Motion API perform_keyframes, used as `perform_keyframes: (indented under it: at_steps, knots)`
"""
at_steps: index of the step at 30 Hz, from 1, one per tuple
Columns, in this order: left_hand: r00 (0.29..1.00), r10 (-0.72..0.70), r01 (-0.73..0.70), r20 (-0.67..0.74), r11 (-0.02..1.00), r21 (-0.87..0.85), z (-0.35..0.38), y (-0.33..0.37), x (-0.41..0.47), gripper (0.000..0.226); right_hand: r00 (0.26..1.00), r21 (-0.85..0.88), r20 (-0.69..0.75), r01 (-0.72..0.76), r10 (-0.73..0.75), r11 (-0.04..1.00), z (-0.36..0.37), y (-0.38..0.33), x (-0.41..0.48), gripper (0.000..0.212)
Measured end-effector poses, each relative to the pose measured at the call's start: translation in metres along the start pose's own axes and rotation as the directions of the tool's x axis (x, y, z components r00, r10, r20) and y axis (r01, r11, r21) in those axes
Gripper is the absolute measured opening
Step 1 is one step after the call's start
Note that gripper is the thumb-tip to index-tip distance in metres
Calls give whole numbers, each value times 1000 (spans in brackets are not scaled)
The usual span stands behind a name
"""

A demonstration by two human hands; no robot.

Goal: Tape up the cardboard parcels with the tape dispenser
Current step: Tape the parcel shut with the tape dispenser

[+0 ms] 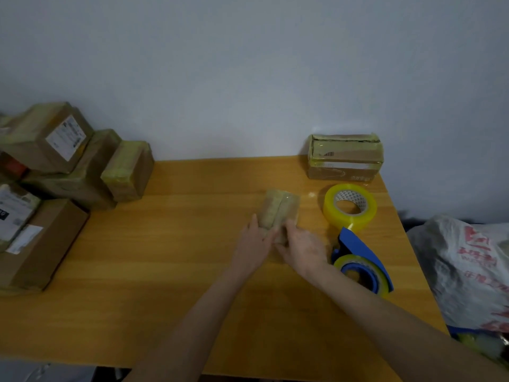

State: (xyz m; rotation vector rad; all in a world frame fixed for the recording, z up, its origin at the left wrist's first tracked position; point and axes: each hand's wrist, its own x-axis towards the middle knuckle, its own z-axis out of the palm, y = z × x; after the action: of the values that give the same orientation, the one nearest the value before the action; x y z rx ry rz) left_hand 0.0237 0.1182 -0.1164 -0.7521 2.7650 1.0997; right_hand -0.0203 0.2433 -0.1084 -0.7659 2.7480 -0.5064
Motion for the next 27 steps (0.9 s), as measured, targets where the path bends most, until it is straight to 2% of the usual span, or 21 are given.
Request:
perform_keyframes:
  at_steps: [3, 4, 6, 7, 9, 11, 12, 14, 16, 18, 19, 21, 22, 24, 26, 27]
  knots:
    - [995, -10, 3, 101, 998, 67, -15, -8, 8, 92, 985, 297, 144, 48, -95, 954, 2, -3, -6, 27]
    - [990, 5, -22, 141, 992, 122, -19, -12, 10, 98, 981, 309, 157, 62, -116, 949, -2, 2, -7, 22]
    - [979, 63, -115, 196, 956, 271, -24, -17, 11, 111, 994, 164, 44, 89, -97, 982, -12, 16, -9, 16]
    - [972, 94, -162, 213, 932, 325, -26, -17, 12, 114, 996, 89, -39, 82, -79, 993, -19, 23, -8, 22]
    - [946, 166, -268, 278, 883, 385, -30, -14, 14, 113, 994, 18, -97, 51, -49, 999, -32, 34, -2, 54]
    - [879, 265, -437, 397, 781, 446, -37, -8, 19, 107, 1000, -14, -12, 23, -23, 1000, -42, 39, 8, 89]
    - [844, 297, -502, 447, 733, 459, -42, -5, 20, 103, 998, -19, 55, 8, -7, 1000, -44, 40, 12, 98]
    - [819, 314, -542, 480, 698, 469, -47, -1, 20, 91, 978, 33, 205, -41, 33, 999, -43, 42, 16, 97]
    - [848, 340, -510, 407, 731, 453, -43, -2, 11, 81, 962, 90, 264, -95, 68, 991, -34, 42, 12, 80]
    - [913, 357, -406, 196, 838, 364, -31, -5, 0, 73, 976, 66, 186, -127, 113, 990, -26, 40, 7, 71]
    - [948, 313, -316, 59, 905, 284, -24, -4, -5, 70, 980, 41, 143, -144, 137, 989, -23, 38, 5, 67]
    - [983, 106, -90, -152, 990, 109, -13, -1, -10, 69, 980, 16, 86, -184, 182, 983, -19, 33, 2, 57]
    - [983, -12, 14, -184, 1000, 8, -8, 1, -11, 73, 976, 17, 70, -207, 205, 978, -18, 30, 2, 52]
    - [987, -126, 99, -96, 964, -246, 4, 6, -14, 84, 971, 41, 54, -236, 233, 971, -17, 27, 1, 44]
    - [996, -90, 83, 3, 912, -401, 18, 9, -22, 88, 971, 88, 52, -238, 234, 967, -17, 27, -1, 38]
    - [997, -72, 69, 5, 920, -387, 22, 10, -24, 88, 972, 119, 57, -234, 229, 965, -18, 28, -2, 36]
